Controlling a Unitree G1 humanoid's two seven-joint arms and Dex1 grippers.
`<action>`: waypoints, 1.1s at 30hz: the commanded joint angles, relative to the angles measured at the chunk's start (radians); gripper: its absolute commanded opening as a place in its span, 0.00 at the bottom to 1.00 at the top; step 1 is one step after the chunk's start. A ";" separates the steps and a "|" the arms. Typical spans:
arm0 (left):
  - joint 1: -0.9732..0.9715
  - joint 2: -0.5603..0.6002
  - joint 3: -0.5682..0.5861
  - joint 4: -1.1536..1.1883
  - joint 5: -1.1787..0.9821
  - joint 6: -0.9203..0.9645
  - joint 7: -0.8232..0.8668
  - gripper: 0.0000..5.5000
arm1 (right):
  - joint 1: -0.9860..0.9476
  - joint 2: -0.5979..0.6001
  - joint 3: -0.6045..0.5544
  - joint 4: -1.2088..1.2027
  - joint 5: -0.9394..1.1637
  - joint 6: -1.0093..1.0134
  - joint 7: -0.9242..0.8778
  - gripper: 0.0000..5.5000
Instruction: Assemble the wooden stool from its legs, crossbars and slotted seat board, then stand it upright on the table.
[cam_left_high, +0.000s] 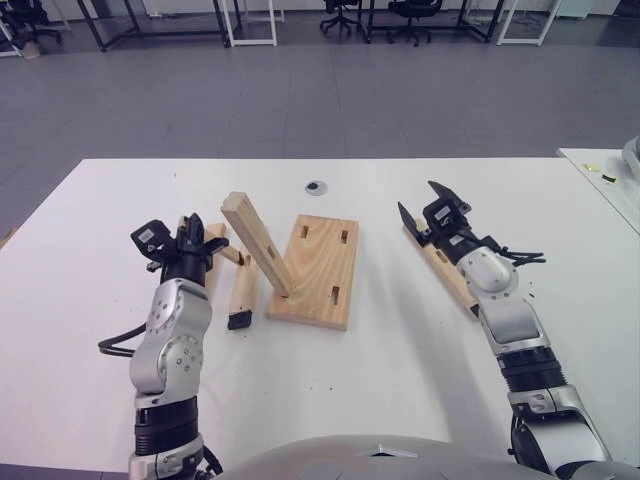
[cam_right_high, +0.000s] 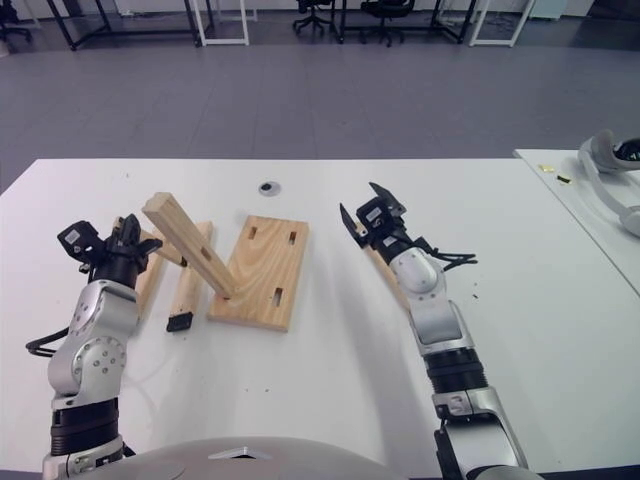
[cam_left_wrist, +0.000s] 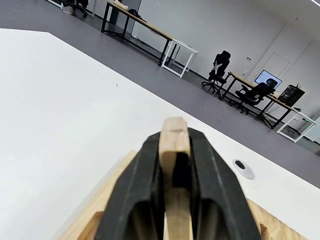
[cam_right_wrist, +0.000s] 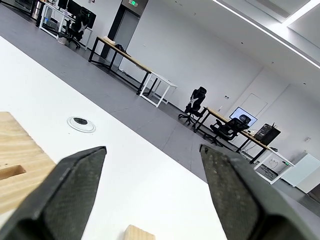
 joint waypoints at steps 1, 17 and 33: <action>0.005 -0.043 0.000 0.047 0.027 -0.041 -0.047 0.07 | 0.013 0.013 0.006 0.014 -0.003 -0.011 -0.001 0.63; 0.005 -0.041 -0.030 0.103 0.189 -0.076 -0.176 0.07 | 0.028 0.028 0.010 0.015 -0.006 -0.003 0.003 0.63; 0.131 -0.067 -0.025 -0.002 0.322 0.034 -0.095 0.07 | 0.048 0.018 0.003 -0.008 -0.013 0.015 0.006 0.63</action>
